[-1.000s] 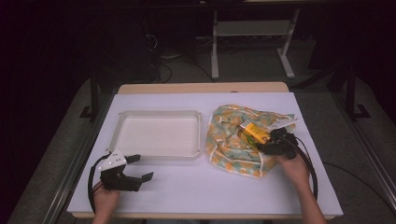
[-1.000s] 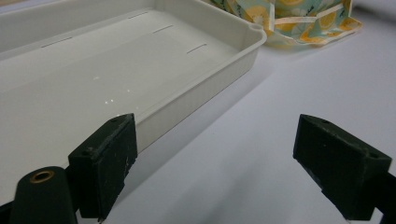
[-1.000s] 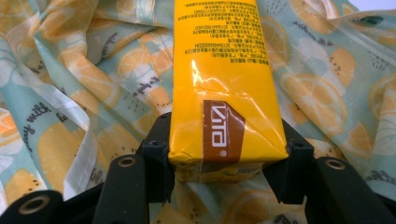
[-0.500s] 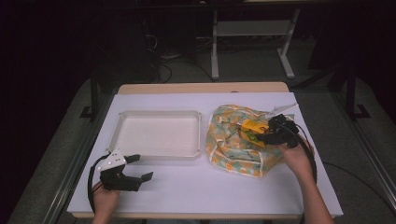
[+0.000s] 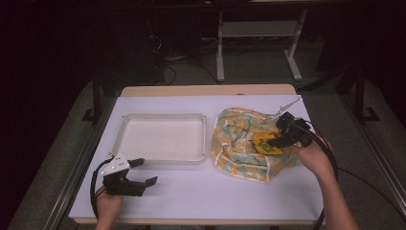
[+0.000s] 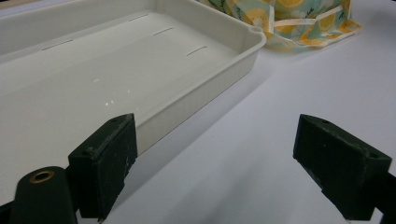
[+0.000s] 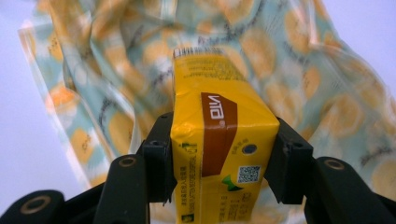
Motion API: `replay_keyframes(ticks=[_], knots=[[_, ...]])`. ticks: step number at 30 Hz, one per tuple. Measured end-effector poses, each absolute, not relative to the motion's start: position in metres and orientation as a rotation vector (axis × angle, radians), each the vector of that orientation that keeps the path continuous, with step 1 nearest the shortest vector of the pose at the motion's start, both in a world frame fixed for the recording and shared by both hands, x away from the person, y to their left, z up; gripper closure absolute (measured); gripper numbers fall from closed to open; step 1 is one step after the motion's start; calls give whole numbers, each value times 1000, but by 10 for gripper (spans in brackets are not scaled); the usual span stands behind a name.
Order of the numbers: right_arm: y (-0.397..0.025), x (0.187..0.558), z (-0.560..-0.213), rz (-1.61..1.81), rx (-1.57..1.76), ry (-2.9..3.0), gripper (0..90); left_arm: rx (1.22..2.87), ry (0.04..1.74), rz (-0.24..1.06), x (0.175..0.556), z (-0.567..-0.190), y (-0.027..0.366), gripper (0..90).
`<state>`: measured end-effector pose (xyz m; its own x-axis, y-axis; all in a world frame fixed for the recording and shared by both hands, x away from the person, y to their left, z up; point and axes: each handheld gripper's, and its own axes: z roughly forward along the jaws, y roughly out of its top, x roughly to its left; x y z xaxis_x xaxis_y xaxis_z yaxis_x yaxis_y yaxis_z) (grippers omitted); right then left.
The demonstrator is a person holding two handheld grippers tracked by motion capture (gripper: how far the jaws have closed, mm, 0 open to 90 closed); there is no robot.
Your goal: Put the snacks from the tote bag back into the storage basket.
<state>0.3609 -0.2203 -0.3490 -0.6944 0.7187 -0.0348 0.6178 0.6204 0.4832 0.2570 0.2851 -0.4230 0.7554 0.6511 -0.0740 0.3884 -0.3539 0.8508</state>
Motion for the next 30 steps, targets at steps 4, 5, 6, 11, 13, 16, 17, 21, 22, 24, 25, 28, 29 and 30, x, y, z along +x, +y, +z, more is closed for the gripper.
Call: replay_keyframes(ticks=[4,5,6,11,13,16,17,21,22,24,25,28,29,30], knots=[[-212,367,-347,637,1088,2629,496,1983,788,342,257,-423,284,135],[-210,368,-347,639,1082,2625,496,1987,784,343,257,-423,285,135],[-209,369,-347,648,1080,2618,494,1987,784,344,257,-423,285,135],[-205,377,-348,728,1090,2597,484,1983,780,346,257,-423,286,135],[-201,380,-350,756,1082,2582,478,1984,778,347,257,-423,286,135],[-193,385,-352,782,1074,2552,465,1980,786,342,257,-423,286,135],[-190,387,-354,784,1067,2553,464,1980,783,344,257,-423,286,135],[-184,392,-359,806,1072,2558,460,1982,782,344,257,-423,286,135],[-181,394,-359,817,1065,2548,477,1980,784,343,257,-423,287,135],[-181,394,-358,837,1071,2552,482,1980,785,343,257,-423,287,135],[-181,395,-359,841,1080,2552,477,1980,785,343,257,-423,287,135],[-183,395,-359,842,1077,2552,475,1982,779,344,257,-423,286,135],[-183,395,-359,842,1077,2552,475,1982,779,344,257,-423,286,135],[-183,394,-359,845,1077,2553,475,1983,778,345,257,-423,286,135]])
